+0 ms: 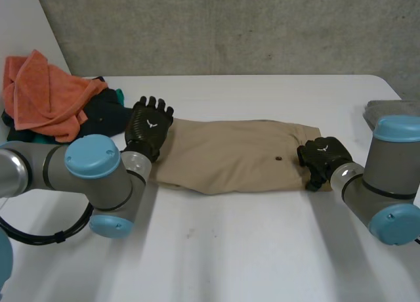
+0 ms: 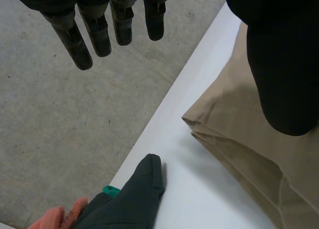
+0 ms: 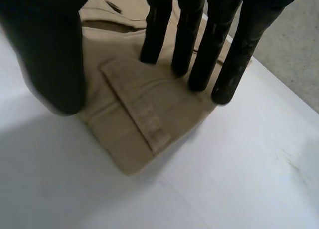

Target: Fold the laundry.

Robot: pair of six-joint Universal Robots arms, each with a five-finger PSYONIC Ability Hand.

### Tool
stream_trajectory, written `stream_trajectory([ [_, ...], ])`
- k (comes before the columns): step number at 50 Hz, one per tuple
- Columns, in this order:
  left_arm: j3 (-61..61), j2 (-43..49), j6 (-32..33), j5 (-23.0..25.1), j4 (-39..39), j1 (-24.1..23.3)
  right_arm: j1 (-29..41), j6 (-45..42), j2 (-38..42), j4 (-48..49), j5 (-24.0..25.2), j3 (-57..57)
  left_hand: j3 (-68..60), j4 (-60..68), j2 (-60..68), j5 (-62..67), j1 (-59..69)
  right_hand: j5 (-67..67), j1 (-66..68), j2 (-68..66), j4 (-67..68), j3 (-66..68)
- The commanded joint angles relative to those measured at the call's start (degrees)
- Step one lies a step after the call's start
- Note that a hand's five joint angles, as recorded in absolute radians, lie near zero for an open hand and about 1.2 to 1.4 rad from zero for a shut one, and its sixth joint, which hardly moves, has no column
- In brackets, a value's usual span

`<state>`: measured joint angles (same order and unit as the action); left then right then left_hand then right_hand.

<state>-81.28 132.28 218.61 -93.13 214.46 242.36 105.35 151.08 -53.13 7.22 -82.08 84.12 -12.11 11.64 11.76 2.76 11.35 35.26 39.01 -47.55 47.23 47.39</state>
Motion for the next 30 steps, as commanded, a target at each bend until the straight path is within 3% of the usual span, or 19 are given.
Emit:
stream_trajectory([
  [1, -3.0, -4.39, -0.64, -1.0, -0.44, -0.57, -2.78, -3.42, -0.04, 2.27, -2.82, 0.34, 0.71, -0.25, -0.37, -1.37, 0.04, 34.74, 40.99, -32.45, 32.77, 32.61],
  [9, -6.69, -10.2, -1.52, -1.0, -0.44, -0.84, -6.12, -10.52, -9.97, 1.92, -2.56, 3.59, 0.72, -0.25, -0.37, -1.37, 0.04, 34.74, 40.99, -32.45, 32.77, 32.61],
  [17, -9.86, -15.3, -6.17, -0.91, -0.53, -0.57, -6.04, -34.34, -11.82, 4.64, -0.9, 3.25, 0.72, -0.25, -0.37, -1.37, 0.04, 34.74, 40.99, -32.45, 32.77, 32.61],
  [21, -10.21, -16.18, -8.2, -0.91, -0.62, -0.4, 2.99, -39.37, -11.82, 9.64, 4.63, 1.67, 0.72, -0.25, -0.37, -1.37, 0.04, 34.74, 40.99, -32.45, 32.77, 32.61],
  [25, -10.21, -16.36, -8.82, -0.91, -1.23, -0.4, 11.97, -39.28, -10.16, 14.57, 14.29, 0.61, 0.72, -0.25, -0.37, -1.37, 0.04, 34.74, 40.99, -32.45, 32.77, 32.61],
  [26, -10.21, -16.36, -8.82, -1.0, -1.32, -0.4, 14.33, -39.63, -7.63, 15.88, 18.23, 0.43, 0.72, -0.25, -0.37, -1.37, 0.04, 34.74, 40.99, -32.45, 32.77, 32.61],
  [30, -10.21, -16.36, -8.9, -1.44, -1.67, -0.31, 18.48, -40.25, -0.5, 16.16, 25.29, -1.32, 0.72, -0.25, -0.37, -1.37, 0.04, 34.74, 40.99, -32.45, 32.77, 32.61],
])
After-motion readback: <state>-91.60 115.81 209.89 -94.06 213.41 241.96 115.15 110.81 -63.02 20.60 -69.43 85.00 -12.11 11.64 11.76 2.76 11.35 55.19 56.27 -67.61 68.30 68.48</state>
